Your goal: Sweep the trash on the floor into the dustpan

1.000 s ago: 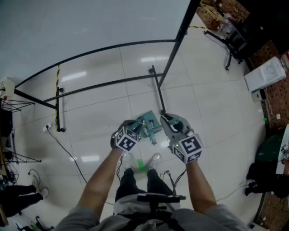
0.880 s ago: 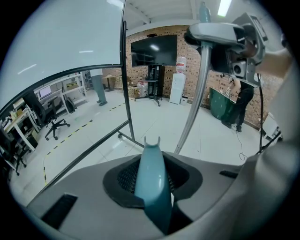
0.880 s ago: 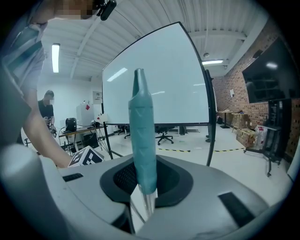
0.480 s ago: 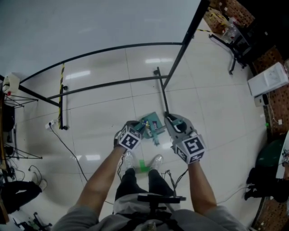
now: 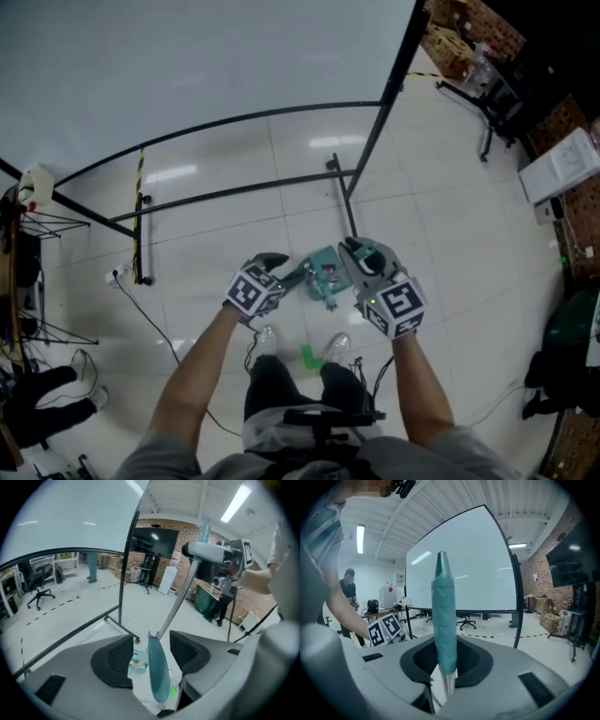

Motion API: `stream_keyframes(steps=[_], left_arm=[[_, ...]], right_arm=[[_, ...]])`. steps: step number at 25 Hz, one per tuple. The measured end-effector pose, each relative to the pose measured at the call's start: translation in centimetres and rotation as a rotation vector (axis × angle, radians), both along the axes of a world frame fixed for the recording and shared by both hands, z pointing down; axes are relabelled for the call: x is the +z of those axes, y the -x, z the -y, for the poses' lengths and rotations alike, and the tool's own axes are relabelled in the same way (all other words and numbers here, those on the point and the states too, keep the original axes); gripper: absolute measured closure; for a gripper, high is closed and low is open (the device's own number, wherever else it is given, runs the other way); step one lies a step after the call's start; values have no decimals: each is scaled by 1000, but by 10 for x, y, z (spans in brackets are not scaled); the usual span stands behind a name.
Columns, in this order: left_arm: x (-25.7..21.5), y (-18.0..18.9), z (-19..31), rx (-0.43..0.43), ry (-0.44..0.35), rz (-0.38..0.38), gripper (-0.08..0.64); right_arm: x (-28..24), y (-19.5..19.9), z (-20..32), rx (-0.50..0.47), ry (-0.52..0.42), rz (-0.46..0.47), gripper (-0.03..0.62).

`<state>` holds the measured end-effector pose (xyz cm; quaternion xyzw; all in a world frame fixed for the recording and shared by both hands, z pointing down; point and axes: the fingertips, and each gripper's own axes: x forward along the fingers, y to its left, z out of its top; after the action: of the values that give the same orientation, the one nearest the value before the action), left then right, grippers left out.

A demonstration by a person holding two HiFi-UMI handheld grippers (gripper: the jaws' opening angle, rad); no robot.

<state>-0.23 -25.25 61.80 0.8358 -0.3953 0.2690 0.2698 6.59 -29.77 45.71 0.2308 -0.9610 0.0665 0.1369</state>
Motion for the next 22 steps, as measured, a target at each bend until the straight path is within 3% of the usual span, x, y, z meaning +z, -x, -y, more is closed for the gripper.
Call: stream_keyframes(steps=[2, 3, 5, 7, 9, 12, 16, 18, 22], left_arm=[[-13, 8, 4, 70, -22, -67, 327], [-16, 13, 7, 89, -44, -79, 384], [-16, 24, 11, 126, -99, -44, 545], [-15, 33, 12, 184, -135, -3, 556], [-8, 42, 9, 226, -138, 13, 557], [17, 57, 1, 294, -106, 68, 558], [60, 45, -18, 478, -50, 108, 548], [77, 36, -22, 554, -35, 122, 430], [85, 17, -11, 605, -64, 62, 379]], right_arm=[[-3, 10, 0, 12, -18, 15, 537], [-3, 14, -1, 17, -25, 18, 537], [-3, 20, -4, 29, -34, 7, 537], [-5, 24, -3, 46, -58, -28, 538], [-6, 29, -2, 76, -79, -53, 538], [-11, 40, -3, 134, -91, -17, 540], [-9, 56, 1, 155, -89, -22, 540], [-9, 61, 3, 164, -92, -7, 540], [-9, 73, 1, 175, -77, 33, 540]])
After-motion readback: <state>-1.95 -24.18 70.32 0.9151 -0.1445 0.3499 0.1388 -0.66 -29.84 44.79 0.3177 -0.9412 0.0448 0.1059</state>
